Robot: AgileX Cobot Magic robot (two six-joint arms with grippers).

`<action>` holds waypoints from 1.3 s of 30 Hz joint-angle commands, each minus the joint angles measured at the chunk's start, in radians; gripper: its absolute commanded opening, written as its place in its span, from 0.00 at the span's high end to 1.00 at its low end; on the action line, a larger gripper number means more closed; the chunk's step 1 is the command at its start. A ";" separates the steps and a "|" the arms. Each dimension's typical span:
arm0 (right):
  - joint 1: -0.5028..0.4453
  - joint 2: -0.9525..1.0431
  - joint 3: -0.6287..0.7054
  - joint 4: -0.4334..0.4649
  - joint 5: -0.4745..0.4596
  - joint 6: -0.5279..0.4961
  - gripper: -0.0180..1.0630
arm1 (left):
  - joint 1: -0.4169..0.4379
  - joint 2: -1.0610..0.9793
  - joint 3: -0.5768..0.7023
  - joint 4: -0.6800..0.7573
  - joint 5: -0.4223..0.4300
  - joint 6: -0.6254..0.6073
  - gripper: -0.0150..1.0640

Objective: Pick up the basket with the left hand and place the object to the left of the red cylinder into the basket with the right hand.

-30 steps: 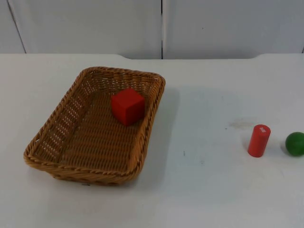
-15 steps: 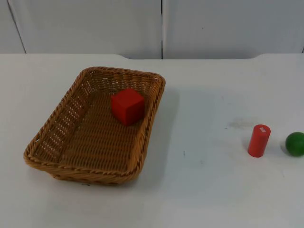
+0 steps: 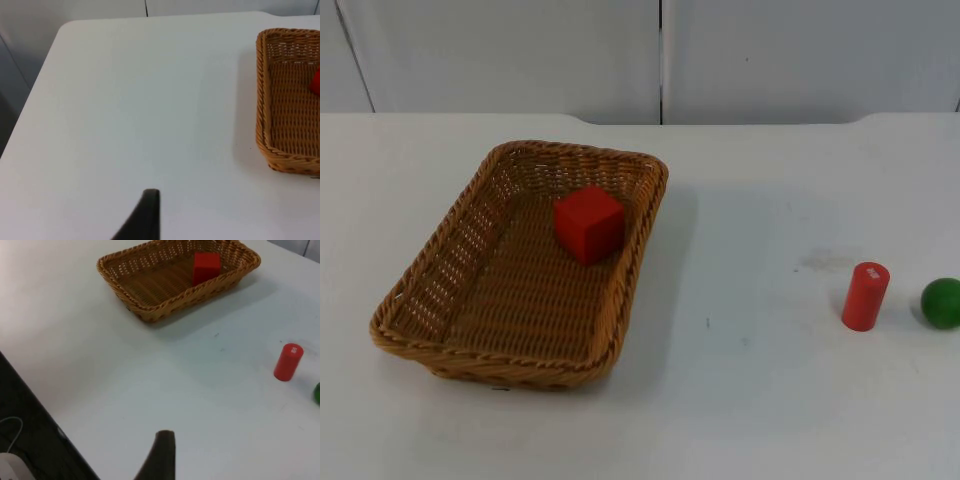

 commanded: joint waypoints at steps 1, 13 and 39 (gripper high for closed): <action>0.006 -0.004 0.003 0.000 0.004 -0.015 0.27 | -0.007 -0.004 0.004 -0.009 0.003 0.002 0.02; 0.006 -0.004 0.038 0.029 -0.058 0.046 0.27 | -0.007 -0.004 0.006 -0.009 0.003 0.002 0.01; 0.006 -0.004 0.038 0.029 -0.058 0.042 0.01 | -0.007 -0.004 0.006 -0.009 0.003 0.002 0.01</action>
